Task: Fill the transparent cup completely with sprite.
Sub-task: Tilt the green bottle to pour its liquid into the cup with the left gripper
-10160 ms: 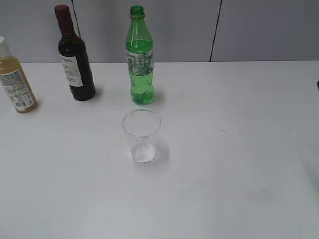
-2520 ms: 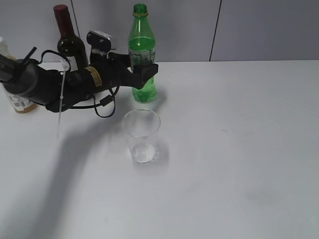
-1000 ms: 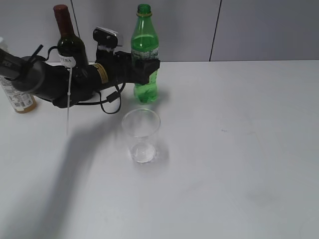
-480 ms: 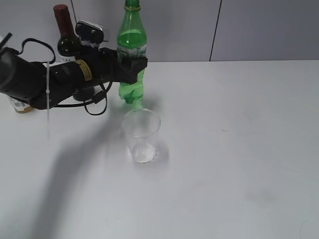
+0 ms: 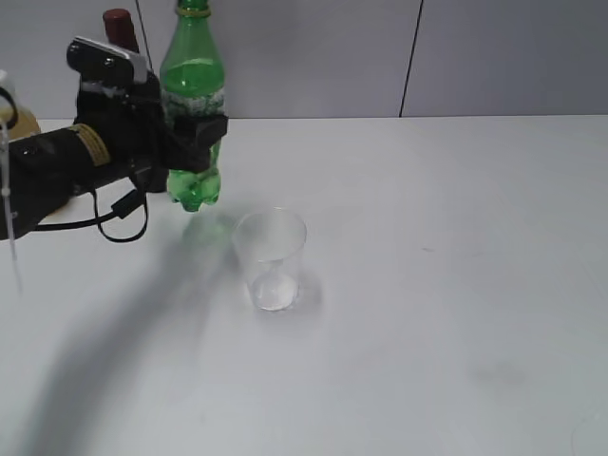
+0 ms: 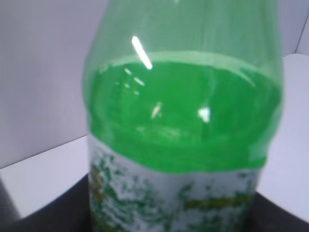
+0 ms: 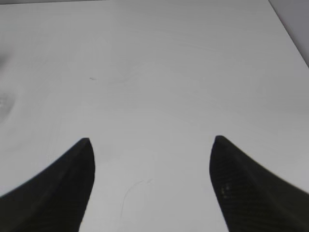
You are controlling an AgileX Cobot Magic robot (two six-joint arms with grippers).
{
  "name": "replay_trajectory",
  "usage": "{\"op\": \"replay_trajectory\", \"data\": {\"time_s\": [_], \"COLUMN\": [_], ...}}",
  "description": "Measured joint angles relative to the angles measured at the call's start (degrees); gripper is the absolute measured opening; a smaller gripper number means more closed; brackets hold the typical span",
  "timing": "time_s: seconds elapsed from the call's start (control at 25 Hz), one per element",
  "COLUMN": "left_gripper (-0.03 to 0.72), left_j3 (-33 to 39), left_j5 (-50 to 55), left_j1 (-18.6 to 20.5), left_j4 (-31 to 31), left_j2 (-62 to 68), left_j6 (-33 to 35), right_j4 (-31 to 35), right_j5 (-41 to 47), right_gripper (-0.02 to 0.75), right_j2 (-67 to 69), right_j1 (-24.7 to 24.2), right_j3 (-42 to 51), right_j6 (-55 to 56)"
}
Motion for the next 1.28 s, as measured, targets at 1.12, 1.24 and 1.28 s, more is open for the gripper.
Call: {"op": "replay_trajectory", "data": {"time_s": [1.12, 1.24, 1.28], "left_gripper": [0.421, 0.421, 0.421], "left_j3": [16.16, 16.16, 16.16], "left_j5": [-1.72, -1.66, -1.64], "left_j1": [-6.6, -7.99, -8.45], "left_j4": [-35.09, -37.09, -37.91], "left_j2": [-9.68, -9.68, -9.68], "left_j6": [37.63, 43.0, 45.21], "right_j4": [0.0, 0.0, 0.0], "right_j5": [0.0, 0.0, 0.0], "right_gripper": [0.564, 0.564, 0.564], "right_j2": [0.0, 0.0, 0.0], "right_j1": [0.0, 0.0, 0.0], "right_j3": [0.0, 0.0, 0.0], "right_j6": [-0.04, -0.04, -0.04]}}
